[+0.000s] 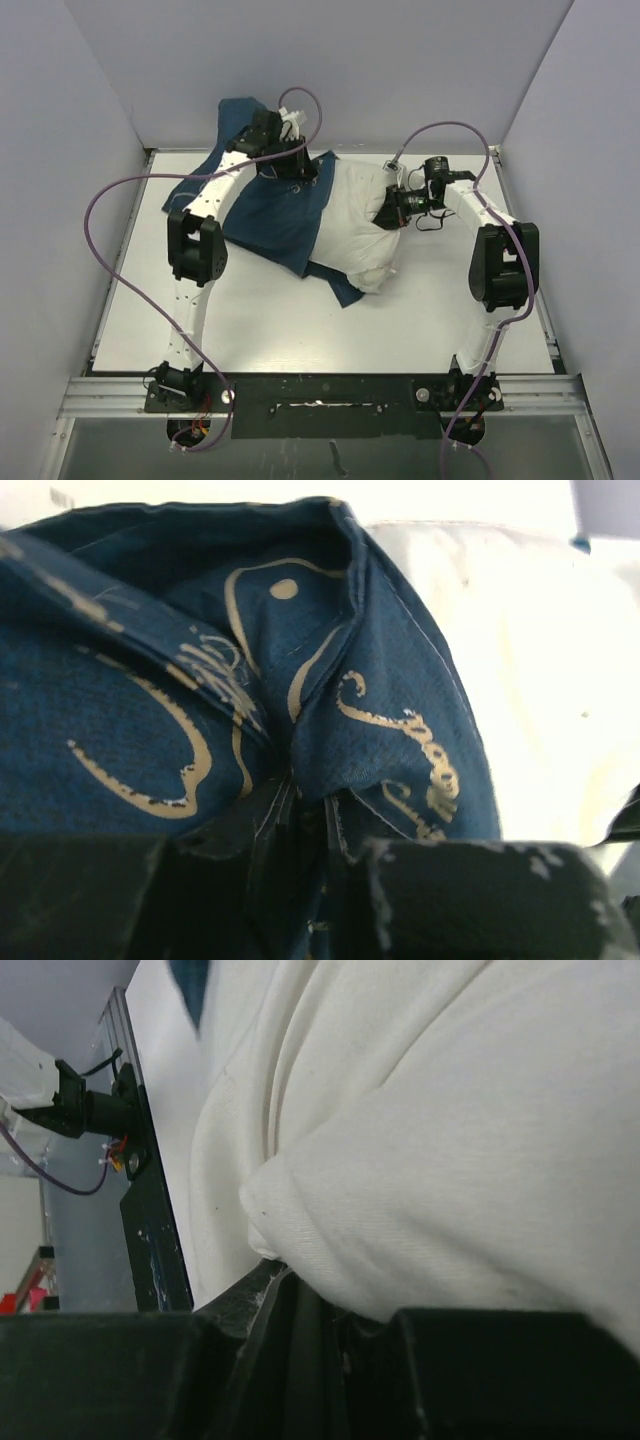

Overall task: Put the pillow into the pillowcase
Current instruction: Stuff the pillow into the pillowcase.

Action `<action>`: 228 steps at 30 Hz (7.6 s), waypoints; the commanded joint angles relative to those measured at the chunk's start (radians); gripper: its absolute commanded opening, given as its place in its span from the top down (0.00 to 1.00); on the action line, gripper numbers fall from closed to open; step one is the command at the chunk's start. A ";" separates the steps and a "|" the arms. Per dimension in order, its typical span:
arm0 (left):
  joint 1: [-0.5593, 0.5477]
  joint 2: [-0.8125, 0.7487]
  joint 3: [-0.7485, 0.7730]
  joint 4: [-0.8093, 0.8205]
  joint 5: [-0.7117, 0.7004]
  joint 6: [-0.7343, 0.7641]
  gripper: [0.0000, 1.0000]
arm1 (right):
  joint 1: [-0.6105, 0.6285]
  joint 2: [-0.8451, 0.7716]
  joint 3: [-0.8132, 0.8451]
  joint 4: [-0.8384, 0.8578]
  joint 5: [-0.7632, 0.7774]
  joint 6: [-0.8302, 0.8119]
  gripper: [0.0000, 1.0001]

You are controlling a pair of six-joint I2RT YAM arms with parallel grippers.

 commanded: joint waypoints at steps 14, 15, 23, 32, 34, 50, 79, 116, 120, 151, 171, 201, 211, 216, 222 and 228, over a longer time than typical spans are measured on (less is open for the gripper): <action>-0.047 -0.362 -0.079 -0.147 -0.287 0.125 0.02 | 0.135 -0.001 -0.114 0.452 -0.236 0.433 0.82; -0.062 -0.391 -0.101 -0.152 -0.290 0.116 0.02 | 0.130 -0.005 -0.110 0.443 -0.280 0.427 0.74; -0.245 -0.510 -0.227 -0.173 -0.451 0.048 0.07 | -0.127 -0.007 0.212 -0.253 -0.253 -0.226 0.11; -0.524 -0.103 0.318 -0.460 -1.060 0.209 0.02 | -0.371 -0.036 0.035 -0.050 -0.160 -0.100 0.07; -0.541 0.053 0.508 -0.540 -1.123 0.265 0.02 | -0.371 -0.057 -0.026 0.002 -0.151 -0.078 0.07; -0.483 0.133 0.163 -0.427 -1.234 0.350 0.61 | -0.308 -0.091 -0.167 0.121 -0.121 -0.051 0.06; 0.072 -1.221 -0.688 0.176 -0.100 0.375 1.00 | 0.323 0.332 -0.169 2.101 0.163 1.434 0.02; -0.137 -0.539 -0.857 0.236 -0.460 0.377 1.00 | -0.015 -0.151 -0.133 0.814 -0.070 0.646 1.00; -0.190 -0.458 -0.781 0.359 -0.344 0.366 1.00 | 0.009 -0.126 -0.113 0.538 0.014 0.431 1.00; -0.273 -0.289 -0.602 0.384 -0.832 -0.077 1.00 | -0.158 -0.165 -0.117 -0.546 -0.124 -0.551 1.00; -0.661 -0.448 -0.634 0.654 -0.995 0.336 1.00 | 0.100 -0.106 0.160 -0.848 -0.262 -0.913 1.00; -0.268 -0.815 -1.416 0.960 -0.393 -0.454 1.00 | 0.431 0.168 0.538 1.243 -0.443 1.152 1.00; -0.204 -0.755 -1.490 1.282 -0.320 -0.731 1.00 | 0.568 0.200 0.672 -0.070 -0.160 0.140 1.00; -0.202 -0.706 -1.521 1.438 -0.331 -0.890 1.00 | 0.521 0.216 0.665 0.113 -0.217 0.302 1.00; -0.199 -0.751 -1.657 1.689 -0.435 -1.068 1.00 | 0.341 0.272 0.593 0.279 -0.269 0.488 1.00; -0.198 -0.756 -1.596 1.701 -0.452 -1.015 1.00 | 0.419 0.373 0.671 -0.157 -0.131 0.124 1.00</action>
